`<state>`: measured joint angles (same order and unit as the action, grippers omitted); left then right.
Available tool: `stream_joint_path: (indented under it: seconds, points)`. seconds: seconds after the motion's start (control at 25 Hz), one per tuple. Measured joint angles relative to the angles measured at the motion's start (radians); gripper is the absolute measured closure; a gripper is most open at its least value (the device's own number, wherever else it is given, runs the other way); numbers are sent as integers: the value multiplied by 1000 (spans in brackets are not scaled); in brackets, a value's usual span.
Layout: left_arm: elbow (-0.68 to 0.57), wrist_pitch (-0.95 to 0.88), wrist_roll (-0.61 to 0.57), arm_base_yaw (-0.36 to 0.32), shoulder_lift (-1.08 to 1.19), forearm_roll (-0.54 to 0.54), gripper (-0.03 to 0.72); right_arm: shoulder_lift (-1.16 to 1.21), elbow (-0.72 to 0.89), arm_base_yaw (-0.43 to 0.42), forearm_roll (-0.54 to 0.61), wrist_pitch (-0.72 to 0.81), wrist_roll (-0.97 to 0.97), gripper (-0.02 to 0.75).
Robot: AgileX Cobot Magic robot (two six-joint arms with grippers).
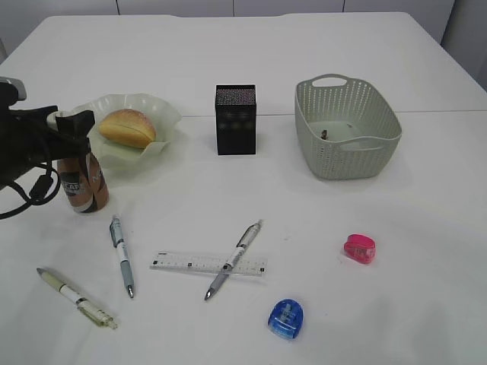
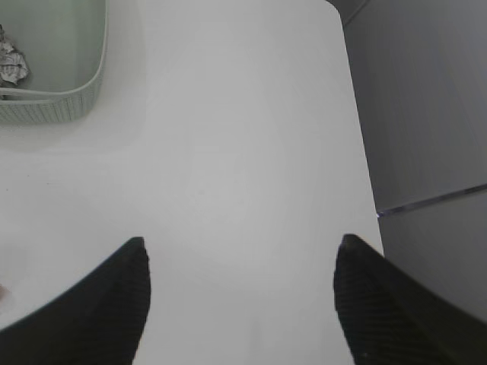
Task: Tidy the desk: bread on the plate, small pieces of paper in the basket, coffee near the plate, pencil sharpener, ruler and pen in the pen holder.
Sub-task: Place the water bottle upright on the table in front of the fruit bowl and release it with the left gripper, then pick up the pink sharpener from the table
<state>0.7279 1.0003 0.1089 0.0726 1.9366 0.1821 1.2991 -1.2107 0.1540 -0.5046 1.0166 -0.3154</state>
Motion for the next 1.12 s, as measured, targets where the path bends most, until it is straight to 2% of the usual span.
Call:
stream_joint_path:
  seconds: [0.56, 0.8, 0.92, 1.12]
  points:
    - [-2, -344, -1, 0, -271, 0, 219, 0, 0, 0, 0, 25, 0, 158]
    - [-6, -670, 1, 0, -452, -6, 219, 0, 0, 0, 16, 113, 0, 158]
    - [1, -867, 2, 0, -556, -26, 219, 0, -2, 0, 79, 135, 4, 159]
    - [82, -1230, 3, 0, -722, -85, 220, 0, -4, 0, 288, 144, 115, 159]
